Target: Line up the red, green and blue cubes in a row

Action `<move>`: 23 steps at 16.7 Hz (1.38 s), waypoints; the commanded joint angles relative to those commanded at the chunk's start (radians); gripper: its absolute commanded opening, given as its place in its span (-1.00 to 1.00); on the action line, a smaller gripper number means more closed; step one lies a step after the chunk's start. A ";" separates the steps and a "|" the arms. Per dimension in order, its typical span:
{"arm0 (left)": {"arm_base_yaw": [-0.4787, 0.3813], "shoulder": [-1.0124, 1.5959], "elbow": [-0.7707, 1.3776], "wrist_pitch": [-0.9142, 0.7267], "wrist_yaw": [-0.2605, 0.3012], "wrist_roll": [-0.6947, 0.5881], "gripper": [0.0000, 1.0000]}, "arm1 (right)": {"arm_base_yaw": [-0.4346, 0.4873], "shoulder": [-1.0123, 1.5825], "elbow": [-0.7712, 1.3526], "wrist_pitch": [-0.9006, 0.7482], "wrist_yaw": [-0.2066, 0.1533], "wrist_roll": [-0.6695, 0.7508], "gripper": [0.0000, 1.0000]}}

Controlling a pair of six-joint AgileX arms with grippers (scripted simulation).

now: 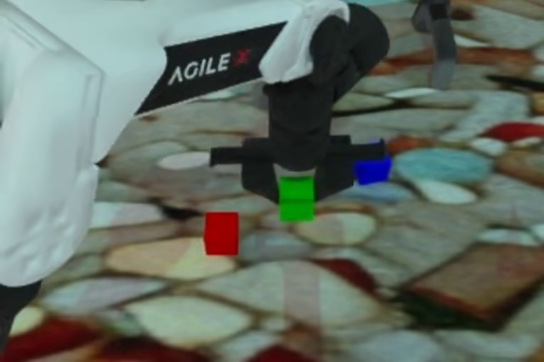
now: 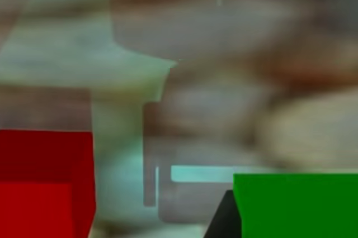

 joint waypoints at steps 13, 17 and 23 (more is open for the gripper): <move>-0.004 0.017 -0.083 0.098 0.001 -0.001 -0.10 | 0.000 0.000 0.000 0.000 0.000 0.000 1.00; -0.004 0.017 -0.083 0.098 0.001 -0.001 0.51 | 0.000 0.000 0.000 0.000 0.000 0.000 1.00; -0.004 0.017 -0.083 0.098 0.001 -0.001 1.00 | 0.000 0.000 0.000 0.000 0.000 0.000 1.00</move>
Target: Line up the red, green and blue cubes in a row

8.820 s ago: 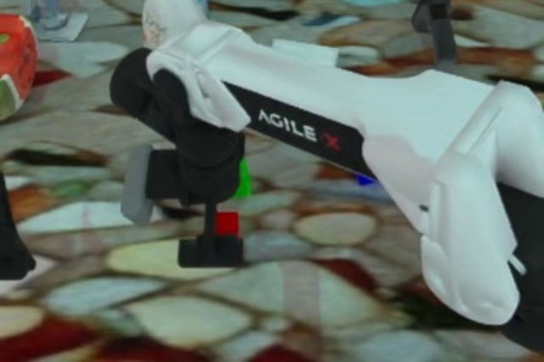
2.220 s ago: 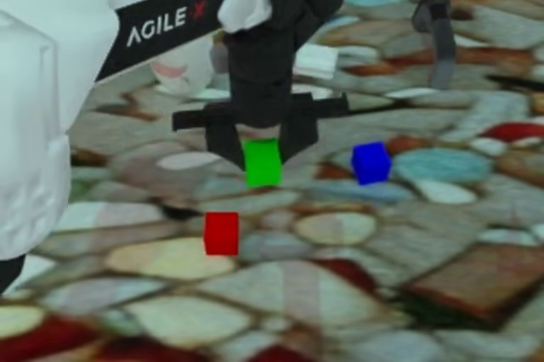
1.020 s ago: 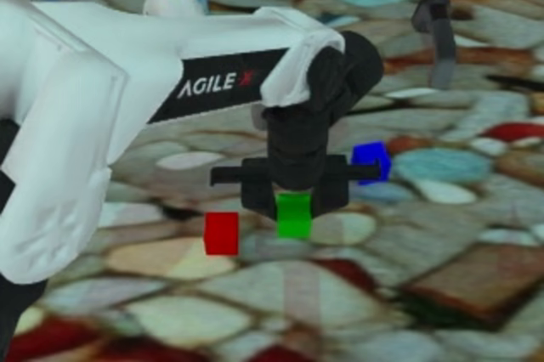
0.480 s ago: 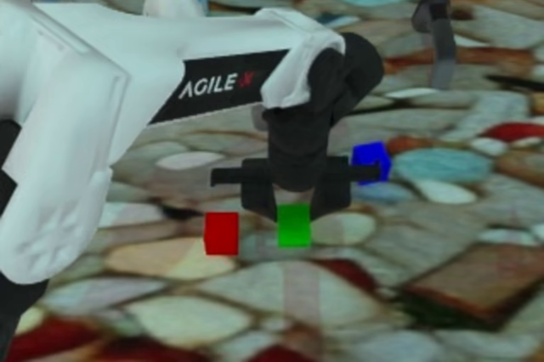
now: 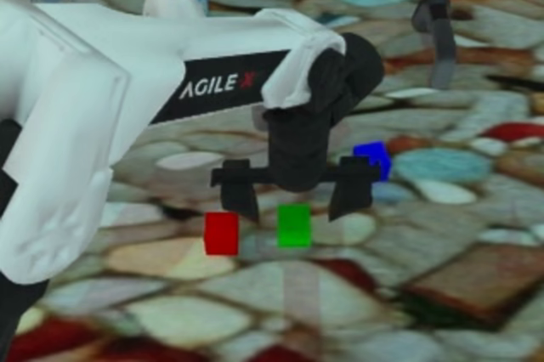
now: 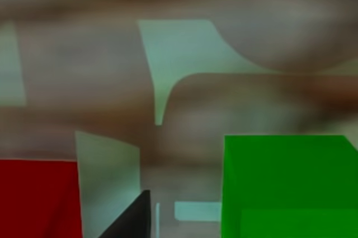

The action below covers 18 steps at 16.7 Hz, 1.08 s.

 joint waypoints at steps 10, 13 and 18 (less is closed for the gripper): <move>0.007 -0.014 0.061 -0.075 -0.001 -0.002 1.00 | 0.000 0.000 0.000 0.000 0.000 0.000 1.00; 0.015 -0.039 0.145 -0.193 -0.001 -0.004 1.00 | 0.000 0.000 0.000 0.000 0.000 0.000 1.00; 0.020 -0.057 0.189 -0.245 -0.001 -0.003 1.00 | 0.000 0.000 0.000 0.000 0.000 0.000 1.00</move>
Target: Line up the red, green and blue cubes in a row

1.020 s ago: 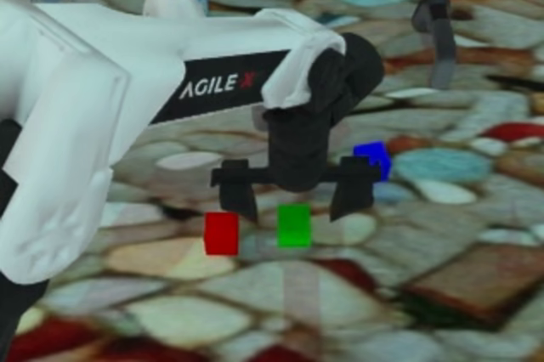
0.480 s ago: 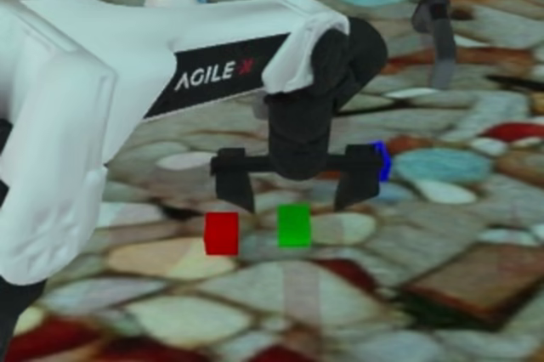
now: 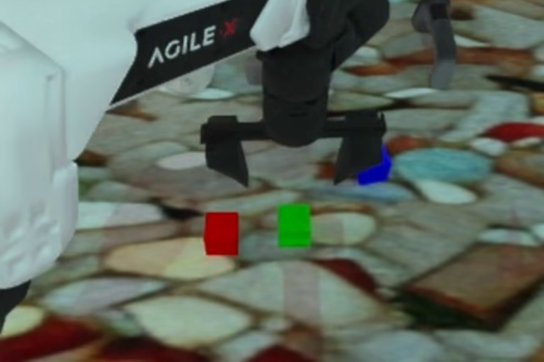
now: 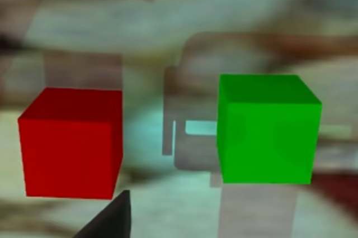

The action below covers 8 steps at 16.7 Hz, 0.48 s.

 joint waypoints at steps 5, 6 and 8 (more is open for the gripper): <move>0.019 -0.054 -0.052 0.045 -0.003 0.013 1.00 | 0.019 0.060 0.061 -0.043 -0.003 0.009 1.00; 0.036 -0.094 -0.086 0.071 -0.005 0.022 1.00 | 0.031 0.101 0.103 -0.070 -0.004 0.015 1.00; 0.081 -0.203 -0.182 0.139 -0.009 0.045 1.00 | 0.059 0.215 0.217 -0.142 -0.005 0.030 1.00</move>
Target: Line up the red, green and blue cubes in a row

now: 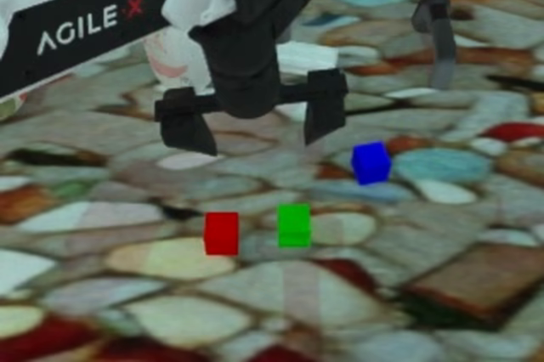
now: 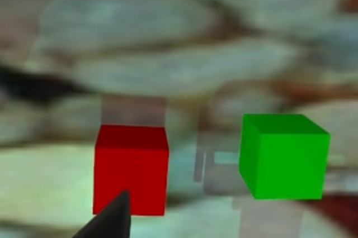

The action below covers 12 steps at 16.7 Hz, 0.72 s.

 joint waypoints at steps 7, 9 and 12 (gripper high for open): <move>0.241 -0.587 -0.567 0.320 -0.013 0.159 1.00 | 0.133 0.709 0.621 -0.381 0.006 0.076 1.00; 0.316 -0.788 -0.763 0.422 -0.014 0.226 1.00 | 0.176 0.954 0.816 -0.508 0.006 0.101 1.00; 0.421 -1.091 -1.043 0.573 -0.014 0.336 1.00 | 0.241 1.295 1.092 -0.696 0.005 0.136 1.00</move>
